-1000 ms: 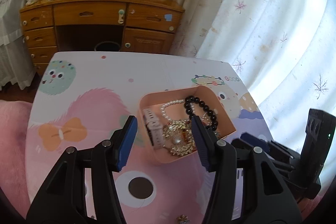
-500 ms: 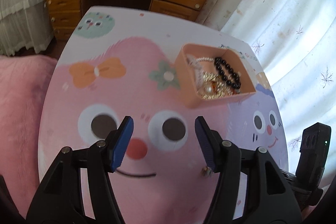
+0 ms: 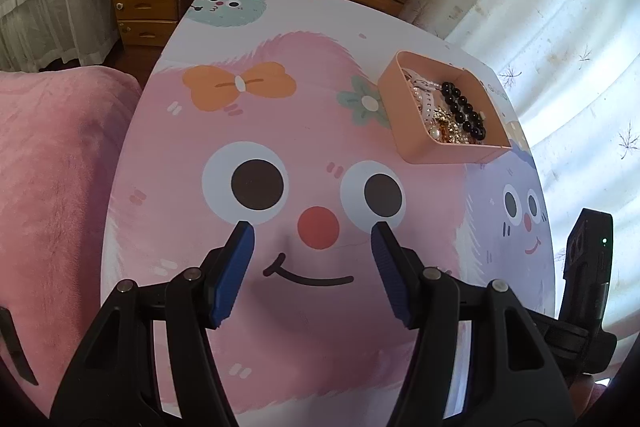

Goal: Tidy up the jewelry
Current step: 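Grasp the last blue flower charm with the right tool, then carry the flower charm into the pink tray and open the right tool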

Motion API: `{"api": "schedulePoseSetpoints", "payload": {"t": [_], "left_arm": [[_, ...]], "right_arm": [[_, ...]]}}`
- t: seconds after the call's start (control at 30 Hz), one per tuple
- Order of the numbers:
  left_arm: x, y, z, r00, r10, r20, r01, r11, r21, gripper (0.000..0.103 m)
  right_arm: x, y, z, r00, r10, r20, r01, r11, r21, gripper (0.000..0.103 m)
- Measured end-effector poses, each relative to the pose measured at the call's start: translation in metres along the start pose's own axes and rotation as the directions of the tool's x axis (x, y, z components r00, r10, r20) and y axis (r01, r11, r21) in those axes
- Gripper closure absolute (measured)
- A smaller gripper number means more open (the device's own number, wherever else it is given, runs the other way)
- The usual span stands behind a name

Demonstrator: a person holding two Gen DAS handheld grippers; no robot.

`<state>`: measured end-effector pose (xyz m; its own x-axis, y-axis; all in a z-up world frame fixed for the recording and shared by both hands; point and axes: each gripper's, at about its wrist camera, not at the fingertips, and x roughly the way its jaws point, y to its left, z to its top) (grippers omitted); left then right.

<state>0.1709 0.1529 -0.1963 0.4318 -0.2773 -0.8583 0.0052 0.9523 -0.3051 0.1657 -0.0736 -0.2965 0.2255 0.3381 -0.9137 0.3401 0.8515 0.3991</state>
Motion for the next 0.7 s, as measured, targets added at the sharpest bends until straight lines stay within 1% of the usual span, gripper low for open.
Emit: {"api": "schedulePoseSetpoints", "payload": {"t": [0.07,0.2,0.23,0.27,0.3,0.33,0.47,0.57,0.7], "left_arm": [[-0.002,0.002,0.001,1.000,-0.001,0.004,0.001,1.000,-0.003,0.045],[-0.001,0.006,0.002,1.000,-0.008,0.001,0.008,1.000,-0.014,0.045],[0.000,0.007,0.002,1.000,-0.008,-0.001,0.008,1.000,-0.016,0.045],[0.001,0.007,0.002,1.000,-0.008,-0.005,0.008,1.000,-0.017,0.045],[0.002,0.008,0.002,1.000,-0.008,-0.008,0.008,1.000,-0.018,0.045],[0.003,0.007,0.002,1.000,-0.009,-0.013,0.009,1.000,-0.018,0.045],[0.006,0.004,0.002,1.000,-0.016,-0.017,0.016,1.000,-0.006,0.045],[0.008,0.001,0.002,1.000,-0.017,-0.022,0.018,1.000,0.009,0.045],[0.011,-0.003,0.003,0.999,-0.019,-0.029,0.019,1.000,0.021,0.045]], "right_arm": [[0.001,0.004,0.000,1.000,-0.026,0.000,0.026,1.000,-0.014,0.083],[0.004,0.010,0.000,1.000,-0.023,-0.004,0.023,1.000,-0.009,0.086],[0.004,0.011,0.000,1.000,-0.026,-0.008,0.026,1.000,-0.012,0.092],[0.007,0.011,0.004,1.000,-0.026,-0.011,0.026,1.000,-0.012,0.094],[0.007,0.011,0.005,1.000,-0.028,-0.011,0.028,1.000,-0.012,0.094],[0.003,0.002,0.009,1.000,-0.029,-0.010,0.029,1.000,-0.012,0.095],[-0.004,-0.010,0.015,0.999,-0.040,0.007,0.040,0.999,-0.016,0.096],[-0.007,-0.008,0.018,0.999,-0.043,0.029,0.044,0.998,-0.036,0.099],[-0.017,-0.007,0.020,0.997,-0.034,0.062,0.038,0.997,-0.069,0.100]]}}
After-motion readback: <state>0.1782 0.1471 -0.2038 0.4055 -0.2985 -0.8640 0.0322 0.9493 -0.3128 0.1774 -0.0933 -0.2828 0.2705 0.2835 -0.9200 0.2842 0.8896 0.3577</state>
